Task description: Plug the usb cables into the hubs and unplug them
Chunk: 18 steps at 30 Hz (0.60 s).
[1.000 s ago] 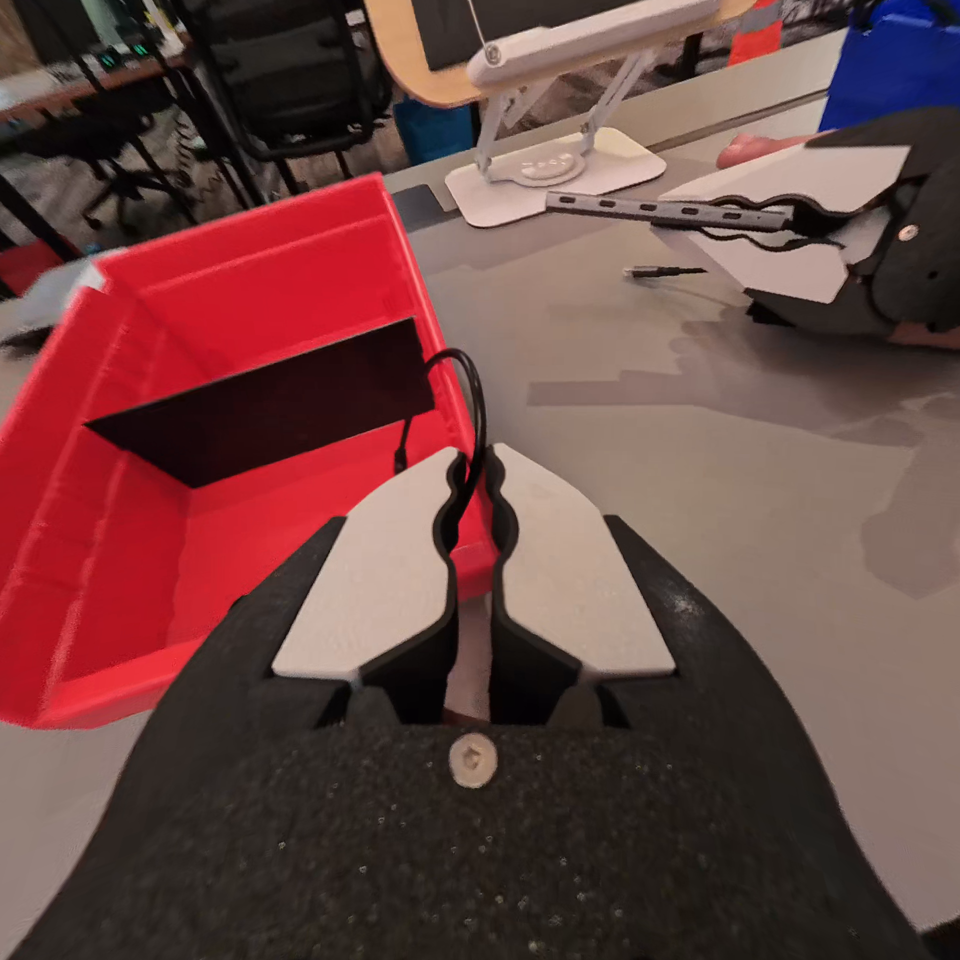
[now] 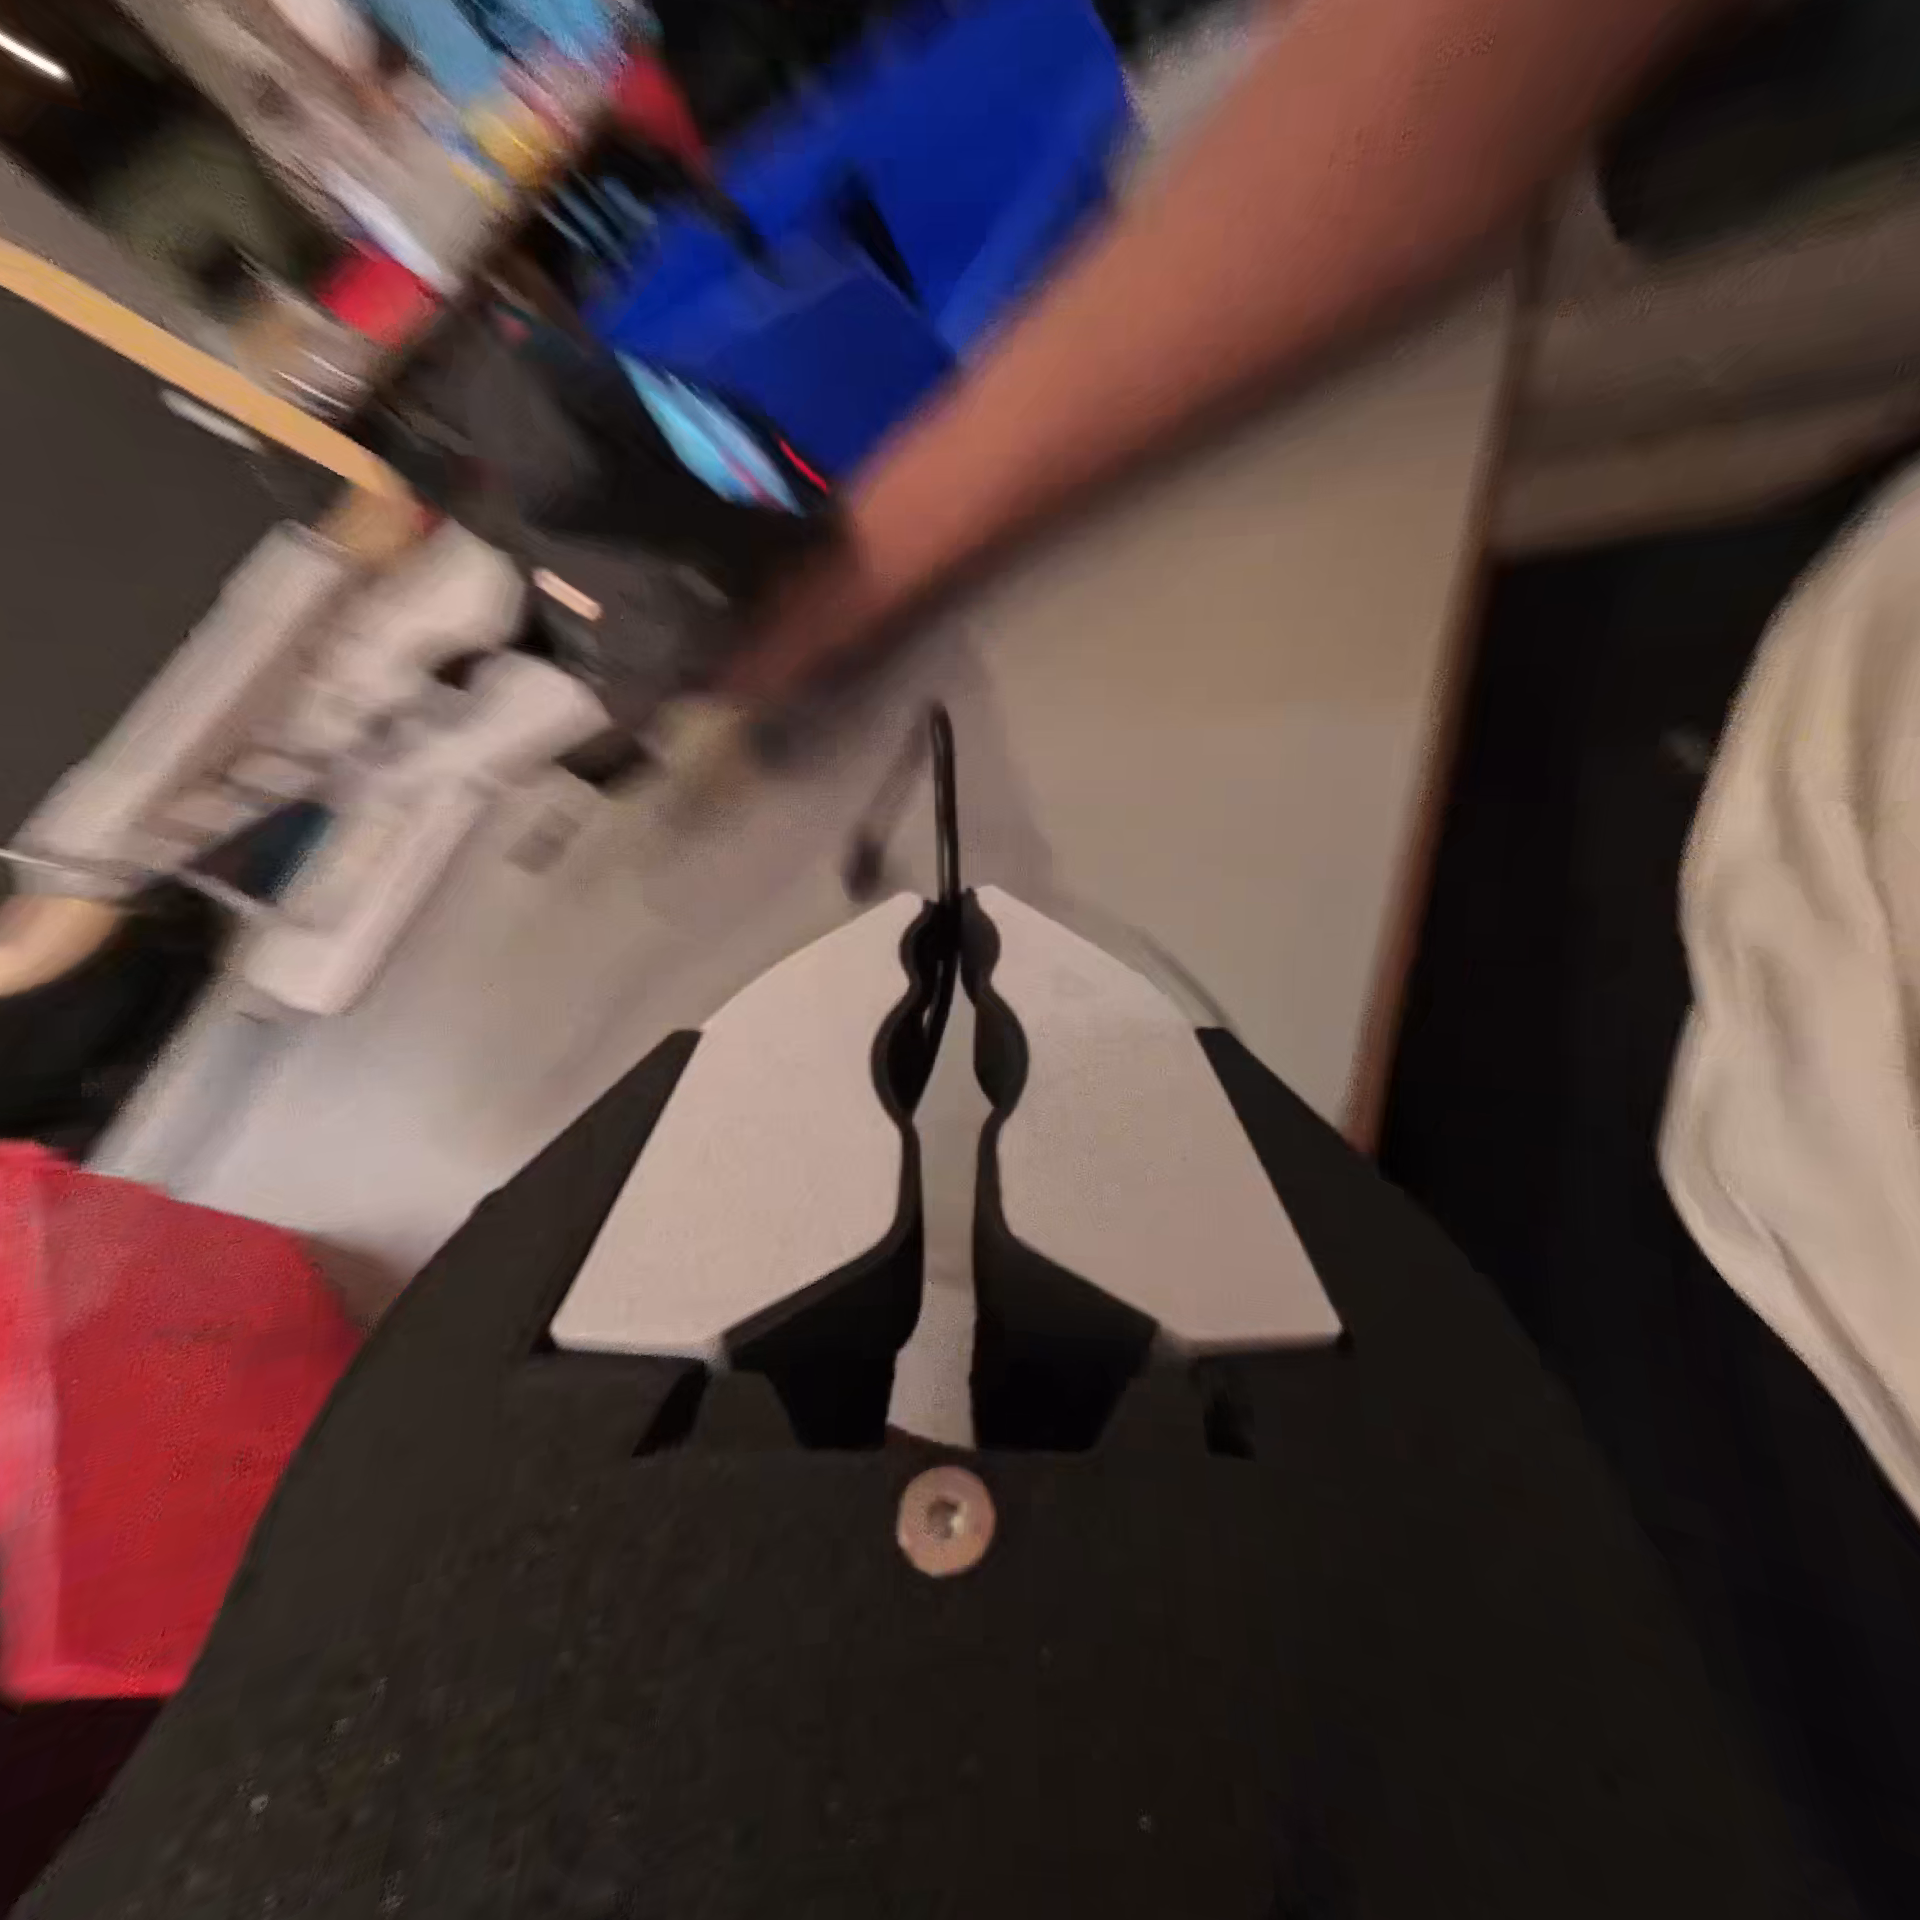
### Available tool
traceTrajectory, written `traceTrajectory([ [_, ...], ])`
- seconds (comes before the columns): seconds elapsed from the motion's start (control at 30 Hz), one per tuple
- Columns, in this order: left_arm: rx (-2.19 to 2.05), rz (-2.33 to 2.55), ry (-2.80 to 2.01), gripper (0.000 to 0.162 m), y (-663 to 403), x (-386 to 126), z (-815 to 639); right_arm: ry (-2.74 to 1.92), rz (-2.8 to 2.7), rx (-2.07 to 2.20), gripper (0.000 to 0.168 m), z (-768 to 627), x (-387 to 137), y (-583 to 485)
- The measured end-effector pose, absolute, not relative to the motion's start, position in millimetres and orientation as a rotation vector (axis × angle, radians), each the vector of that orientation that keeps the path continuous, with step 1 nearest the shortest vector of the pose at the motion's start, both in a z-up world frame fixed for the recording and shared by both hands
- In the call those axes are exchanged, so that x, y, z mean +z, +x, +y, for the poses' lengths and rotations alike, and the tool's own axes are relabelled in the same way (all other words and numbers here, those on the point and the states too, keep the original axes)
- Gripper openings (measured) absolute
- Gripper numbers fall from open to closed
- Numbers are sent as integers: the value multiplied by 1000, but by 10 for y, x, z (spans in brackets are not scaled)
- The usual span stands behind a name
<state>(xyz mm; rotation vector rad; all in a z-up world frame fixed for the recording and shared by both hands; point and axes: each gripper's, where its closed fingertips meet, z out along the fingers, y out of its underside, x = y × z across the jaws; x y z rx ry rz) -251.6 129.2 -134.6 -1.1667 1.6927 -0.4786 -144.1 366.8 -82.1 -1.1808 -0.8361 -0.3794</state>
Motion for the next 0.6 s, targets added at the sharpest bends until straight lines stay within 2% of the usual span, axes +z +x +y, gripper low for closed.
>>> traceTrajectory([
  [0.1, -241, 1884, -1275, 4, -2748, -1868, 1457, -1188, -832, -381, 6, 3677, -827, -1428],
  [0.2, -290, 1841, -1350, 5, -2819, -1777, 1467, -1183, -849, -389, 6, 3670, -842, -1452],
  [0.3, -385, 1764, -1501, 21, -2998, -1706, 1461, -1160, -858, -373, 6, 3630, -816, -1496],
  [0.4, -494, 1487, -1653, 24, -3232, -1504, 1632, -1155, -876, -396, 6, 3632, -837, -1514],
  [0.5, -503, 1007, -1939, 25, -3504, -1389, 2060, -1152, -906, -410, 6, 3633, -877, -1554],
  [0.6, -717, 615, -2138, 29, -3383, -1382, 2115, -1144, -929, -420, 6, 3622, -901, -1589],
])
